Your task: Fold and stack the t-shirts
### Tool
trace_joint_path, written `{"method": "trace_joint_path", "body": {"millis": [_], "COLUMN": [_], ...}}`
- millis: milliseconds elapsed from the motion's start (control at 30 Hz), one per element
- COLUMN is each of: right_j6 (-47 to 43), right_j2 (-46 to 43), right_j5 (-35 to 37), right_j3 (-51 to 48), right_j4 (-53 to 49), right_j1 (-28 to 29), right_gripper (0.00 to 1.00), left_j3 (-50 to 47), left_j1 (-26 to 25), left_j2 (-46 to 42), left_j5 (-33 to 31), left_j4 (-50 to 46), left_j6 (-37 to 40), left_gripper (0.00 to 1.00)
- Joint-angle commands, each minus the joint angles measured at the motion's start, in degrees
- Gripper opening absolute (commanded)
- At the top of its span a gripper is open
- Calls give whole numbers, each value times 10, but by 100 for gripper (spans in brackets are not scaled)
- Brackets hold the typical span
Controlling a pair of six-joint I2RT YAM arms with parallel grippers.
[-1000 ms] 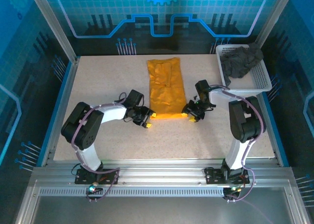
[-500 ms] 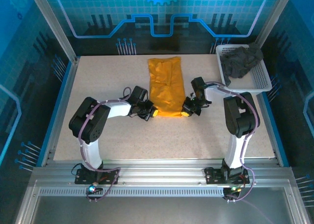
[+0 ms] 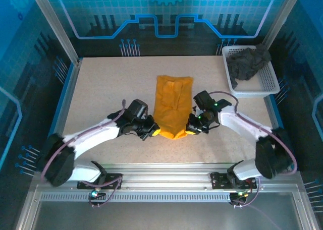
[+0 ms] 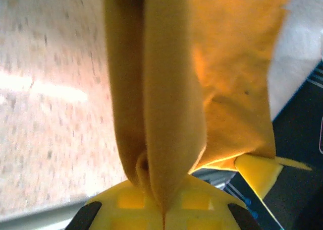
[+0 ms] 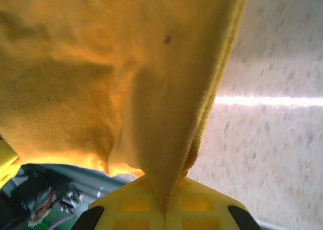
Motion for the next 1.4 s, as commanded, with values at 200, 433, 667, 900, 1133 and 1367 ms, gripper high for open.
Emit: {"method": "trace_joint_path", "body": {"millis": [200,433,667,900,1133,1367], "right_j6": [89,66,24,-71,-98,-36], "right_j2": [-91,65,310,401,198,-37], "right_j5": [16,9,6,2,8,-29], "right_j3": [87,218,433,579,362,67], "right_j4": [-141,-125,-118,-141,-82,26], "right_j1": [7,-78,-148,-170,-185,-180], "right_gripper": [0,0,1,59,62,61], "left_j3": [68,170,334,436,217,67], "left_j1": [-3,91,162,176,71,-65], "left_j2": [-114,58,300,353,151,149], "left_j5": [-48,-11,24,18,-65,-162], "left_j4": [-94,10,47,-33,-5,221], "left_j6": [-22,-13,22,83,-21,-239], "left_gripper": [0,0,0,49,53,69]}}
